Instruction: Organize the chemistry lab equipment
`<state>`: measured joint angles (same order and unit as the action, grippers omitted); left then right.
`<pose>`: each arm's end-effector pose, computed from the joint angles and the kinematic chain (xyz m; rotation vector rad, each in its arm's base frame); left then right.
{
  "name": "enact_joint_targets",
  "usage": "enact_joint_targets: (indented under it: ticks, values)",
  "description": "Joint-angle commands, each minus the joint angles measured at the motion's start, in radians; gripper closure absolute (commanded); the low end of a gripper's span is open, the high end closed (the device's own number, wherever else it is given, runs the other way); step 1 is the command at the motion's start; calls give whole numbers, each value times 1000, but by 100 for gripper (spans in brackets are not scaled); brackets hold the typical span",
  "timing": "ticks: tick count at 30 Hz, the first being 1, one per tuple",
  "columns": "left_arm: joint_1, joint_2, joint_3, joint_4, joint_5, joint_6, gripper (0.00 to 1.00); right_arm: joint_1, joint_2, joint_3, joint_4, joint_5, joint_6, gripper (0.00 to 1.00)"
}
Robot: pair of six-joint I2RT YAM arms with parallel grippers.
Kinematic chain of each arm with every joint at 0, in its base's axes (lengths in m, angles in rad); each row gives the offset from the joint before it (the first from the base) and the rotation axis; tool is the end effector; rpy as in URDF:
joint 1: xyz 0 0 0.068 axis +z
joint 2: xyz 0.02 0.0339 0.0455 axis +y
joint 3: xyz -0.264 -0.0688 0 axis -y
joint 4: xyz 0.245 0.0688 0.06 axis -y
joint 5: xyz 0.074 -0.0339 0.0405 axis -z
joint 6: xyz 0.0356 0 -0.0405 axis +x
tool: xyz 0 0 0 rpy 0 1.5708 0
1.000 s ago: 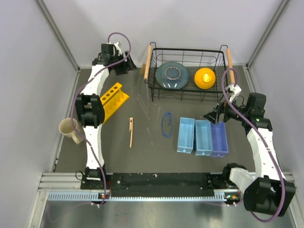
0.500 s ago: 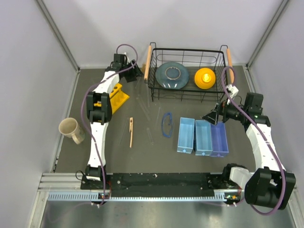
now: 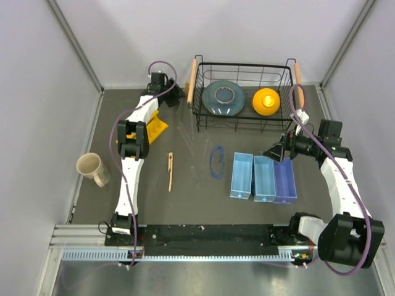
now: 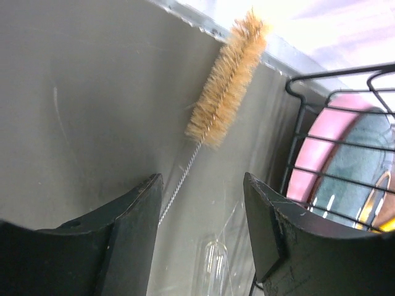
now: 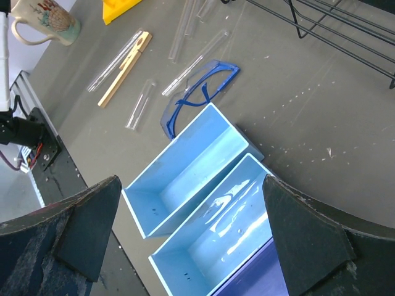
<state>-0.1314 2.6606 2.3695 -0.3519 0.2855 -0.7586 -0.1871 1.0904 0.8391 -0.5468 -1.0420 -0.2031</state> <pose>0.5861 -0.0876 0.1579 -0.5518 2.2374 -0.7932 0.2164 -0.0097 0.2790 -0.4884 2.0192 0.9794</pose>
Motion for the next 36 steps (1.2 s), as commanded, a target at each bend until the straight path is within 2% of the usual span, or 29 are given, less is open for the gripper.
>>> enact_joint_targets:
  ticks: [1,7,20,27,36]
  values:
    - [-7,16,66,4,-66,-15,40,-9,12,57,-10,-50,-36,1]
    - [-16,27,85,-128,-120,36,49,-15,11,71,-30,-52,-41,1]
    - [-27,16,93,-380,-183,300,55,-28,-9,92,-62,-59,-48,1]
    - [-54,-1,85,-424,-246,389,60,-35,-21,94,-68,-73,-48,1]
    - [-86,-4,65,-481,-311,421,64,-46,-37,97,-76,-92,-45,1]
